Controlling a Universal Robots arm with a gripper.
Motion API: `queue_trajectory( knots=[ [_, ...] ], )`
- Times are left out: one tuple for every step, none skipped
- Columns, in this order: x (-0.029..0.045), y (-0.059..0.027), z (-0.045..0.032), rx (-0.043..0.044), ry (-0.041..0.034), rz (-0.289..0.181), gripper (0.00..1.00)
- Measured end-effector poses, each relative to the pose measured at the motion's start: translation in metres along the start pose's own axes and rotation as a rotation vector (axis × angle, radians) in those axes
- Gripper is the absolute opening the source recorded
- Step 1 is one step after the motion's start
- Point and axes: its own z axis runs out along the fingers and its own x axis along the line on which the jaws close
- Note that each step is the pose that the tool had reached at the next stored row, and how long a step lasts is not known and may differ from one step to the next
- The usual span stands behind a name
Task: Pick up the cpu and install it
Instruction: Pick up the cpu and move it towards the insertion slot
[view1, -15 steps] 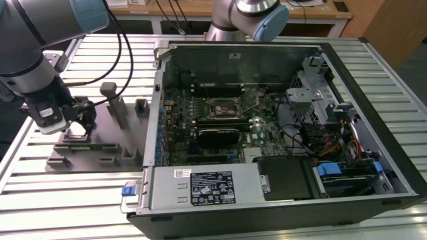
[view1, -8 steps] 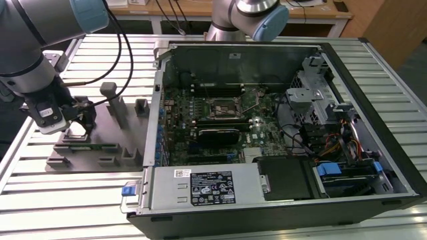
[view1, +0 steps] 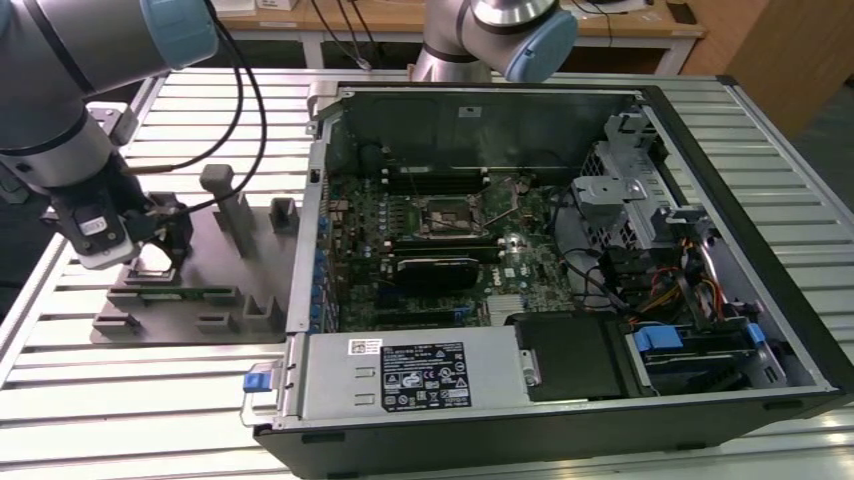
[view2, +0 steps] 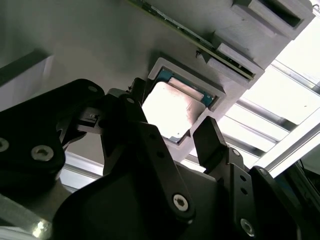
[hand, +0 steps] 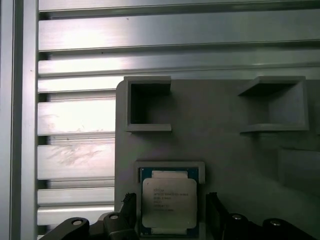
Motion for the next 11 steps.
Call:
queue_trajectory(
  knots=[
    [0.0, -0.0001, 0.0006, 0.0, 0.0, 0.0, 0.66],
    [0.0, -0.0001, 0.0011, 0.0, 0.0001, -0.001, 0.66],
    [0.0, -0.0001, 0.0014, 0.0001, 0.0002, -0.001, 0.66],
    [0.0001, -0.0001, 0.0018, 0.0, 0.0001, -0.001, 0.66],
    [0.0003, -0.0001, 0.0021, -0.0001, -0.0001, -0.001, 0.66],
    [0.0003, -0.0001, 0.0024, 0.0, 0.0001, -0.001, 0.66],
    [0.0003, -0.0002, 0.0026, 0.0, 0.0001, -0.001, 0.66],
    [0.0003, -0.0002, 0.0029, 0.0, 0.0002, -0.002, 0.66],
    [0.0004, -0.0002, 0.0031, 0.0, 0.0003, -0.003, 0.66],
    [0.0004, -0.0002, 0.0031, 0.0001, 0.0003, -0.003, 0.66],
    [0.0003, -0.0002, 0.0031, 0.0001, 0.0004, -0.003, 0.66]
  ],
)
